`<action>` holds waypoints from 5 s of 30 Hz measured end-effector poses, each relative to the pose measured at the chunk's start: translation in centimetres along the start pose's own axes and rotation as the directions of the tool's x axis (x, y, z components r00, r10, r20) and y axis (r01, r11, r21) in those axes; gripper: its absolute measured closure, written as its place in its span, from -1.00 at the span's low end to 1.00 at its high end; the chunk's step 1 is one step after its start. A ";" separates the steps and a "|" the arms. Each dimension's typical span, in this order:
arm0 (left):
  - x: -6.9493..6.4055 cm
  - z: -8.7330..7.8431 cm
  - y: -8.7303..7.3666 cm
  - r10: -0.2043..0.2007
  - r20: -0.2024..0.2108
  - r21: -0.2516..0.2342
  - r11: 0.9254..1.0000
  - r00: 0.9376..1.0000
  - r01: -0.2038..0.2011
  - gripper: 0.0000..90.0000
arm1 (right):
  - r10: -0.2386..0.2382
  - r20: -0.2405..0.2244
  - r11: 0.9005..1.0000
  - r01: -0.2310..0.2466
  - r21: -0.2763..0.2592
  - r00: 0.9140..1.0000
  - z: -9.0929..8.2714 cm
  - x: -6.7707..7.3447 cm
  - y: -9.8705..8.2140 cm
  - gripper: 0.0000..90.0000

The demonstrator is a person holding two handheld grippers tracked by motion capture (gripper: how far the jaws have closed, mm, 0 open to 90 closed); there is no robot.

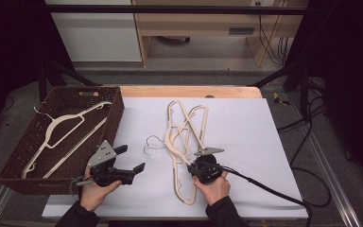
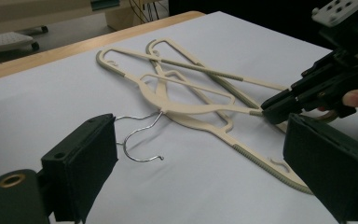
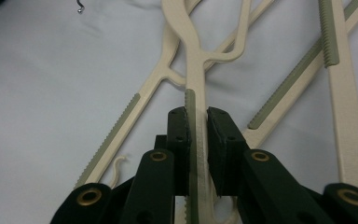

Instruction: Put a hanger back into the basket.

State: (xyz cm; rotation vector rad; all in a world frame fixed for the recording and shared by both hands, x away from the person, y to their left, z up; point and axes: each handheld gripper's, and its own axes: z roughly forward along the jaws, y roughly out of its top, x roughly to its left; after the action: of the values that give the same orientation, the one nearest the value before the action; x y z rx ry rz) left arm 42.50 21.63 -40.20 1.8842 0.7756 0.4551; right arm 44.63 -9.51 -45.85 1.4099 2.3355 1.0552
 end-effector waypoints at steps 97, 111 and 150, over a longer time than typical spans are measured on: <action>-2.2 6.6 5.7 0.149 0.133 0.255 0.950 0.980 -0.179 0.53 | -0.489 -0.039 0.870 0.484 -0.099 0.871 0.6 2.9 1.2 0.72; 1.3 -2.1 6.4 0.049 0.043 -0.065 0.997 0.998 -0.046 -0.54 | -0.516 0.044 0.843 0.517 -0.149 0.855 -4.6 1.5 2.8 0.94; -4.0 4.2 5.8 0.265 0.362 0.205 0.913 0.894 -0.354 0.80 | -0.502 -0.215 0.855 0.441 -0.273 0.838 -7.8 0.4 3.1 0.59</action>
State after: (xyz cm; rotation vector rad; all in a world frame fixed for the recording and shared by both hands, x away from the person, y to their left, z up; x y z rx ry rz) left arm 44.00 14.46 -36.63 2.2780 0.3190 0.2278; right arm 42.53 -11.91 -38.13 0.5750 2.4726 1.3564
